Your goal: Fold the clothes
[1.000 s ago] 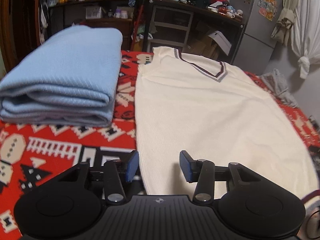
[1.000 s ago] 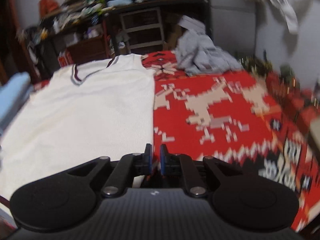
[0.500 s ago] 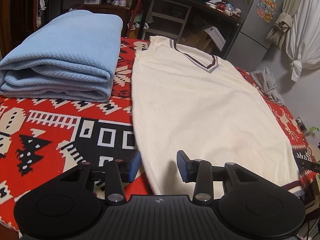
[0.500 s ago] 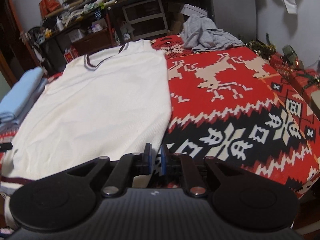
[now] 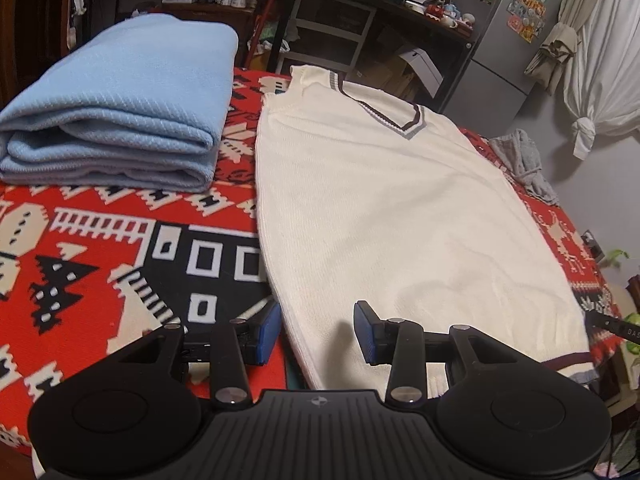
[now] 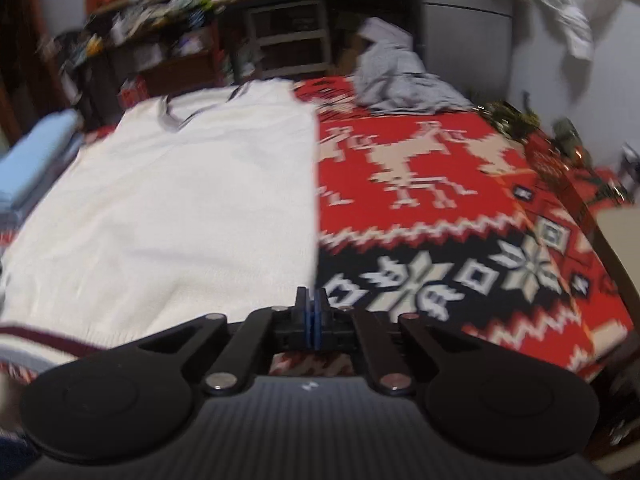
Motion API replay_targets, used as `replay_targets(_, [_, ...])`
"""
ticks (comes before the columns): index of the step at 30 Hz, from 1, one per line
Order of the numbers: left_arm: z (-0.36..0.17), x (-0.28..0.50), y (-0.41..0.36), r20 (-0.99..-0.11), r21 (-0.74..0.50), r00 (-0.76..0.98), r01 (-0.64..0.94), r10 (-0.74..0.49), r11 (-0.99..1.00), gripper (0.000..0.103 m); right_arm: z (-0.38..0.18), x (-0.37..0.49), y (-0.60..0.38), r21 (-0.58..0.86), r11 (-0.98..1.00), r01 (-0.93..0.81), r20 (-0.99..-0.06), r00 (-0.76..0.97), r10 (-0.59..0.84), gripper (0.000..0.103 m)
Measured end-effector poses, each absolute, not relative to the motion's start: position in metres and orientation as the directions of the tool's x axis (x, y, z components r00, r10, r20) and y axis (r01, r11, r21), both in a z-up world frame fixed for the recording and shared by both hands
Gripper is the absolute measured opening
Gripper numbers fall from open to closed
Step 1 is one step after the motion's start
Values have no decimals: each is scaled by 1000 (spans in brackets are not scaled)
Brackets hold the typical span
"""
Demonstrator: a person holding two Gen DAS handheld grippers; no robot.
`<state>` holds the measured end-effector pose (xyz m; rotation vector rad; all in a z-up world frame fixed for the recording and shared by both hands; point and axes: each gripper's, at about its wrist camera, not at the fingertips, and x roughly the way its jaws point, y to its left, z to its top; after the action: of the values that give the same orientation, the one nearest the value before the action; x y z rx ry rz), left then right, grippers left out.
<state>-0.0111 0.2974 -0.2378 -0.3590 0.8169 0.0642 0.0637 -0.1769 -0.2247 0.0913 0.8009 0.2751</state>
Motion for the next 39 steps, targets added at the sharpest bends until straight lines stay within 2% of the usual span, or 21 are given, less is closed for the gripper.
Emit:
replay_targets(2, [-237, -15, 297, -726, -302, 681, -189, -97, 934, 38, -226, 61, -189, 286, 940, -183, -693, 638, 335, 8])
replay_targets(5, [-236, -21, 296, -732, -325, 669, -178, -128, 929, 38, -229, 52, -194, 357, 919, -169, -696, 607, 382, 9])
replay_targets(11, [-237, -34, 290, -746, -327, 649, -163, -148, 931, 38, -225, 40, -176, 348, 911, -220, -689, 599, 407, 16])
replay_targets(15, [-241, -38, 285, -760, -319, 632, -159, -152, 934, 38, -225, 41, -164, 310, 919, -246, -710, 582, 395, 16])
replay_targets(20, [-247, -39, 272, -764, -310, 624, -133, -164, 941, 31, -228, 37, -147, 224, 933, -283, -729, 587, 353, 25])
replay_targets(21, [-247, -38, 269, -764, -299, 625, -124, -159, 946, 15, -228, 35, -143, 204, 933, -297, -728, 591, 347, 22])
replay_targets(22, [-247, -39, 268, -765, -288, 626, -123, -151, 950, 6, -228, 33, -139, 184, 933, -310, -728, 595, 342, 13])
replay_targets(23, [-247, -40, 268, -766, -279, 627, -128, -140, 952, 6, -228, 31, -136, 164, 932, -322, -726, 601, 335, 10])
replay_targets(28, [-246, -53, 277, -767, -268, 632, -152, -115, 951, 6, -224, 27, -147, 123, 941, -314, -739, 605, 298, 7])
replay_targets(30, [-245, -58, 279, -762, -292, 634, -156, -131, 944, 6, -222, 26, -160, 173, 934, -312, -737, 588, 333, 8])
replay_targets(36, [-251, -65, 293, -746, -430, 629, -199, -221, 881, 12, -226, 29, -215, 490, 854, -176, -685, 529, 501, 14])
replay_targets(39, [-253, -68, 300, -730, -495, 626, -209, -273, 844, 23, -234, 27, -235, 590, 799, -111, -665, 494, 560, 22])
